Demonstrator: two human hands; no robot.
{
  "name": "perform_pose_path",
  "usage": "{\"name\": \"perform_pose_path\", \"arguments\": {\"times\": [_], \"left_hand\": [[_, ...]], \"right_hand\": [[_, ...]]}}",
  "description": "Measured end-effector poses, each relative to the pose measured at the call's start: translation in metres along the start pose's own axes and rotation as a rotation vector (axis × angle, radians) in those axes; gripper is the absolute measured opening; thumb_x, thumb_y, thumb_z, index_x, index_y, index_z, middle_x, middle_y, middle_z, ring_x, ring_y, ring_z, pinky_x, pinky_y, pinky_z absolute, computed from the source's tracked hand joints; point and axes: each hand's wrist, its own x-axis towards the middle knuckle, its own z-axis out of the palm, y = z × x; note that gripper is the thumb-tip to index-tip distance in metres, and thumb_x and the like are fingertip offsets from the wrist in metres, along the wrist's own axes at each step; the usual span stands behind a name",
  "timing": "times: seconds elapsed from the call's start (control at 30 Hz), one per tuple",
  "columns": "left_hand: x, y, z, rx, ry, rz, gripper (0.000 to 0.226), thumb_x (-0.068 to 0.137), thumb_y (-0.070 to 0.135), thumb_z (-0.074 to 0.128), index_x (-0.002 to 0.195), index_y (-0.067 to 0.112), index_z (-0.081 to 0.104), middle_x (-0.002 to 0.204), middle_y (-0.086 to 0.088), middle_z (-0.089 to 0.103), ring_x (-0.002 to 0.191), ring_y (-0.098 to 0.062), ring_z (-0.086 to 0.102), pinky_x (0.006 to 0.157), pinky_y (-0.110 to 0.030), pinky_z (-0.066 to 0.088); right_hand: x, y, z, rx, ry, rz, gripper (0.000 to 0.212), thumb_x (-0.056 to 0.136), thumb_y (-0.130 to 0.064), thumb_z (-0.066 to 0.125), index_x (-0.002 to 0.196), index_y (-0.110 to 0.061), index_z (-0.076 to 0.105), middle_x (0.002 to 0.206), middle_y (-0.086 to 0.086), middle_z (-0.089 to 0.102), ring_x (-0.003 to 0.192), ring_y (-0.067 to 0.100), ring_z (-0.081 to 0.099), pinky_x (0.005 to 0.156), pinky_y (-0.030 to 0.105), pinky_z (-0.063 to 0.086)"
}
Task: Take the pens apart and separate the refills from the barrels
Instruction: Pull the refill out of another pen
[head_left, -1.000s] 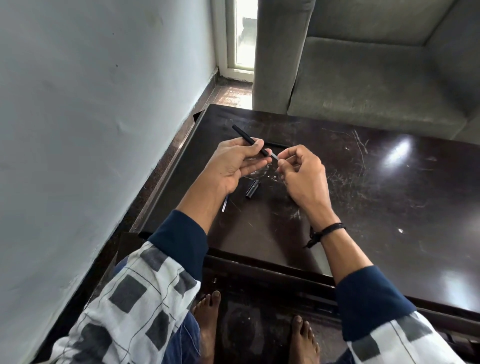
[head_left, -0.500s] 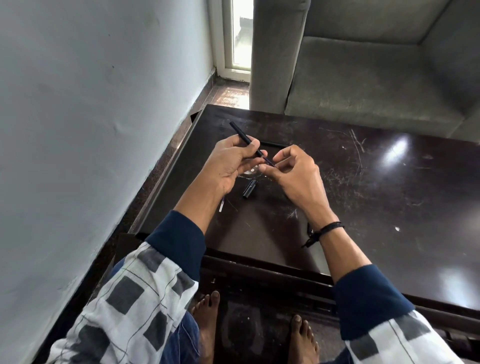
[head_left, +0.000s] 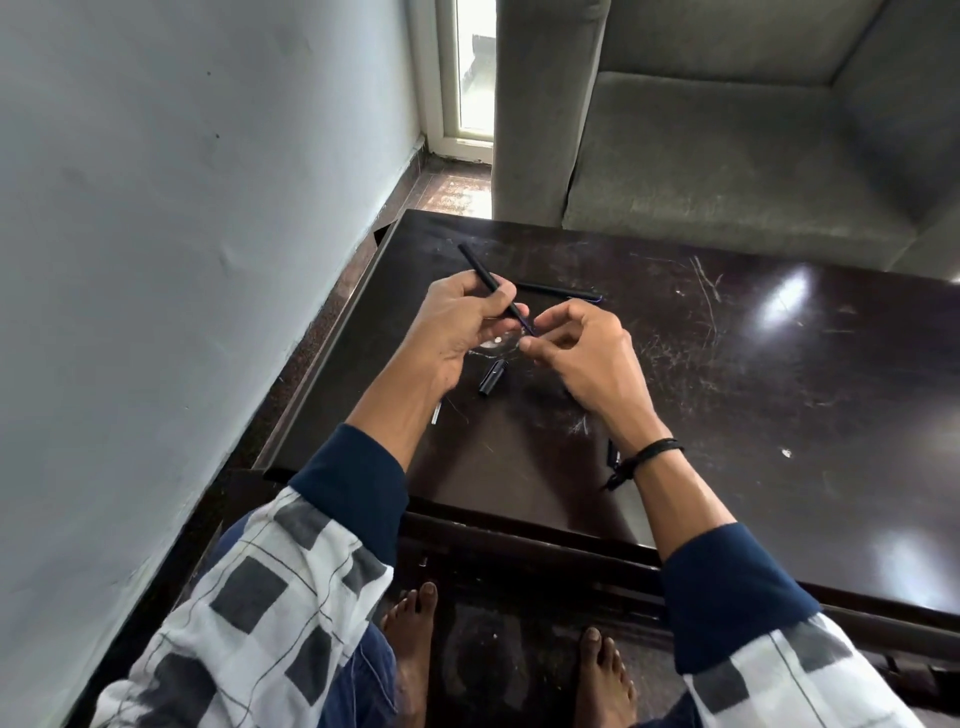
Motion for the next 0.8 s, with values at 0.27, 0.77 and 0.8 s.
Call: {"name": "perform_pose_path", "arguments": {"times": [0.27, 0.77, 0.8], "left_hand": [[-0.003, 0.005, -0.002, 0.000, -0.019, -0.033, 0.006, 0.096, 0.004, 0.064, 0.102, 0.002, 0.065, 0.086, -0.016, 0.071, 0.075, -0.018, 0.073, 0.070, -0.023, 0.060], [-0.005, 0.003, 0.000, -0.007, -0.040, -0.076, 0.016, 0.098, 0.008, 0.062, 0.111, -0.001, 0.063, 0.113, -0.030, 0.068, 0.082, -0.021, 0.075, 0.072, -0.025, 0.063], [-0.005, 0.003, -0.001, -0.005, -0.046, -0.081, 0.018, 0.098, 0.008, 0.062, 0.113, -0.002, 0.063, 0.115, -0.030, 0.068, 0.085, -0.023, 0.076, 0.072, -0.026, 0.063]], "right_hand": [[0.003, 0.002, -0.001, 0.063, -0.053, 0.024, 0.016, 0.087, -0.010, 0.079, 0.079, -0.020, 0.069, 0.067, -0.003, 0.075, 0.063, 0.010, 0.073, 0.066, 0.025, 0.055], [0.004, 0.005, -0.005, 0.086, -0.041, 0.042, 0.013, 0.083, -0.010, 0.082, 0.080, -0.020, 0.073, 0.071, 0.000, 0.077, 0.069, 0.016, 0.076, 0.084, 0.045, 0.062], [0.004, 0.004, -0.005, 0.092, -0.049, 0.042, 0.013, 0.083, -0.010, 0.082, 0.081, -0.019, 0.073, 0.072, 0.001, 0.077, 0.070, 0.017, 0.076, 0.083, 0.046, 0.062]]}}
